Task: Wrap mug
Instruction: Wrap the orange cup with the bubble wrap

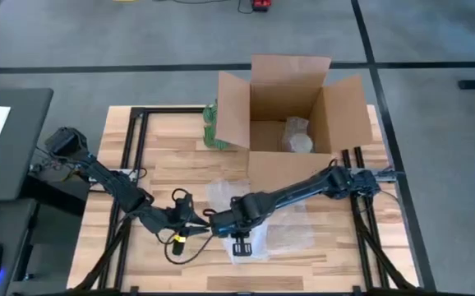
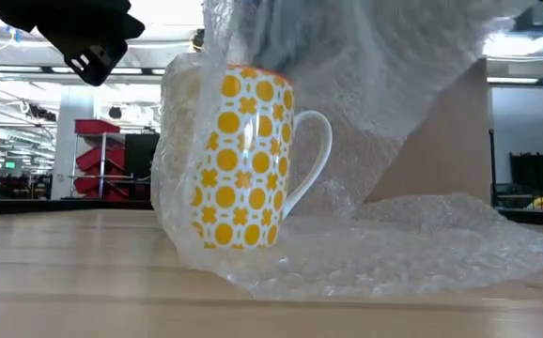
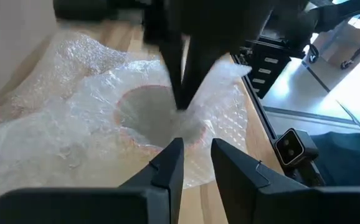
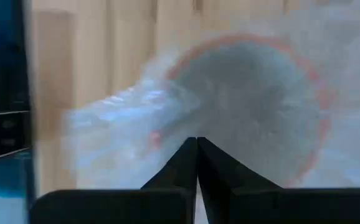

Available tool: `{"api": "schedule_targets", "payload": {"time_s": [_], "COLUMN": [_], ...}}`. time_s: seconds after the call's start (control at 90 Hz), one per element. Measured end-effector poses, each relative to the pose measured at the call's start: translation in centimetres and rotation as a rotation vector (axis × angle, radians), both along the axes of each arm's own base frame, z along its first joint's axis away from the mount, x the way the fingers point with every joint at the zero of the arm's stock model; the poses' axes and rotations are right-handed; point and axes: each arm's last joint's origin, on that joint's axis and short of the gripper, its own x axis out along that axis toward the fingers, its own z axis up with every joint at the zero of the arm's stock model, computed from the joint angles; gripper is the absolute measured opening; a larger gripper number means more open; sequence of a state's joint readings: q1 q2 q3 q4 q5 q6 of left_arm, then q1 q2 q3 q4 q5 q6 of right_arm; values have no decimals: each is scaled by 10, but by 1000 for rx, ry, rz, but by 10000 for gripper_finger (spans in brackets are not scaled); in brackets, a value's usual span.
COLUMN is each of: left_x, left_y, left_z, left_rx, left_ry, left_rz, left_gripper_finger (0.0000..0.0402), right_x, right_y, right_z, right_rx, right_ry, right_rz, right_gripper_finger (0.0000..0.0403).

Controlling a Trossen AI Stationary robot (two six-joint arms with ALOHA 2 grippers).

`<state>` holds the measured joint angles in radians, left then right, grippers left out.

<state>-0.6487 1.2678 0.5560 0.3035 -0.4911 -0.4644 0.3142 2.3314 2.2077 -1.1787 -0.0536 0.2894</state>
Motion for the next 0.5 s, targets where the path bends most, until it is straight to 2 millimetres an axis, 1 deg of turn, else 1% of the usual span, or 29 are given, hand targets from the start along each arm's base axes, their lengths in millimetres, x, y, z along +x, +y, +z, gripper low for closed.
{"api": "schedule_targets", "payload": {"time_s": [0.144, 0.256, 0.344, 0.5], "left_x": [-1, -4, -7, -10], "left_y": [-1, -2, -3, -1], "left_z": [0, 5, 9, 16], "left_rx": [-4, -10, -20, -36], "left_ry": [3, -12, -27, -51], "left_rz": [-15, -38, -48, -53], "left_gripper_finger": [66, 66, 66, 66], "right_x": [4, 7, 10, 13], "right_y": [-4, -6, -6, -5], "right_z": [-17, -27, -30, -29], "right_rx": [12, 17, 26, 36], "right_ry": [-27, -42, -71, -103], "right_rz": [-11, -17, -18, -17], "right_gripper_finger": [0, 0, 0, 0]}}
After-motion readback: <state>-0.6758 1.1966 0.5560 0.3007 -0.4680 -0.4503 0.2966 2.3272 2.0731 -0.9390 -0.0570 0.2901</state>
